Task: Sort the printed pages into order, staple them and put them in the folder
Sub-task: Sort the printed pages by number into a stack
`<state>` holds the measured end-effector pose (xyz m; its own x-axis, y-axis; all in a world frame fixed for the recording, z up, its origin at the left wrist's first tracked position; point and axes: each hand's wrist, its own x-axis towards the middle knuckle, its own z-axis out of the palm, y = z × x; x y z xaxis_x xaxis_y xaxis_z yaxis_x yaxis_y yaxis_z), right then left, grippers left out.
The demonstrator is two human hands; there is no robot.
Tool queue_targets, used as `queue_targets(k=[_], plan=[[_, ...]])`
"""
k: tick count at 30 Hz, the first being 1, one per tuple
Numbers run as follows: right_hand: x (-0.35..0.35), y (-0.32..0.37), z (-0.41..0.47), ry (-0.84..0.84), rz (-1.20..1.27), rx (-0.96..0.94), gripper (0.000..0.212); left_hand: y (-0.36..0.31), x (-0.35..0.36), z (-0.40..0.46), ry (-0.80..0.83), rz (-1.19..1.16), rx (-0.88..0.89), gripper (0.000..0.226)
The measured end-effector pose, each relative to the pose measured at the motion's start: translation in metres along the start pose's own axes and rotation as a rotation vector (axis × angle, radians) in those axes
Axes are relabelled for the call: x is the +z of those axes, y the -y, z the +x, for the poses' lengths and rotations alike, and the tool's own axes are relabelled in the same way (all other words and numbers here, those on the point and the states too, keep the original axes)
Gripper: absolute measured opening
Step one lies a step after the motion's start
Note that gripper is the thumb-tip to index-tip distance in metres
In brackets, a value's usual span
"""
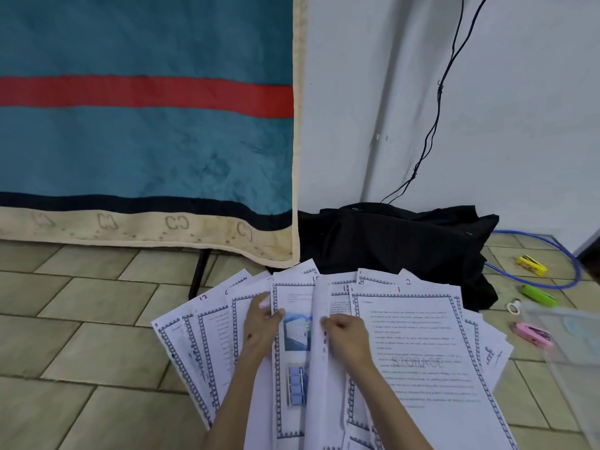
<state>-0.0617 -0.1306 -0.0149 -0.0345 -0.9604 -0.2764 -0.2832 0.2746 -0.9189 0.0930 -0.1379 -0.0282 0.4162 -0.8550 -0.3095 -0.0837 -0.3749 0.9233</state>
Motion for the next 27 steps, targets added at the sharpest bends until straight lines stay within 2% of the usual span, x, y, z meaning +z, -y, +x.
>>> queue_targets(k=[1,3,4,5,7,9,12,14,18,21,23,27], plan=[[-0.005,-0.003,0.001,-0.011,0.062,0.054,0.051,0.001,-0.001,-0.001,-0.099,0.129,0.094,0.043],[-0.012,-0.006,0.002,-0.008,0.207,0.129,0.032,-0.004,0.000,-0.008,-0.199,0.186,0.254,0.039],[-0.014,-0.007,0.003,-0.005,0.273,0.154,0.017,-0.008,0.002,-0.013,-0.130,0.149,0.232,0.034],[-0.015,-0.004,0.001,0.012,0.315,0.181,0.011,-0.015,0.005,-0.017,0.004,0.077,0.126,0.034],[-0.019,-0.001,0.000,0.066,0.380,0.209,0.019,-0.023,0.010,-0.024,0.316,-0.118,-0.154,0.036],[-0.023,0.000,0.002,0.118,0.437,0.232,0.028,-0.020,0.012,-0.025,0.444,-0.213,-0.249,0.044],[-0.026,-0.002,0.007,0.150,0.484,0.277,0.042,-0.007,0.008,-0.018,0.403,-0.385,-0.288,0.047],[-0.024,-0.003,0.010,0.145,0.490,0.285,0.037,-0.004,0.005,-0.015,0.389,-0.426,-0.291,0.037],[-0.019,-0.004,0.016,0.103,0.443,0.249,0.028,-0.015,0.015,-0.021,0.438,-0.307,-0.268,0.031],[-0.016,-0.001,0.015,0.105,0.391,0.214,0.016,-0.019,0.028,-0.021,0.304,-0.164,-0.247,0.044],[-0.017,0.000,0.014,0.091,0.395,0.226,0.023,-0.018,0.033,-0.017,0.214,-0.082,-0.221,0.050],[-0.037,0.005,0.010,0.072,0.407,0.269,0.041,-0.011,0.026,-0.007,0.156,-0.037,-0.222,0.029]])
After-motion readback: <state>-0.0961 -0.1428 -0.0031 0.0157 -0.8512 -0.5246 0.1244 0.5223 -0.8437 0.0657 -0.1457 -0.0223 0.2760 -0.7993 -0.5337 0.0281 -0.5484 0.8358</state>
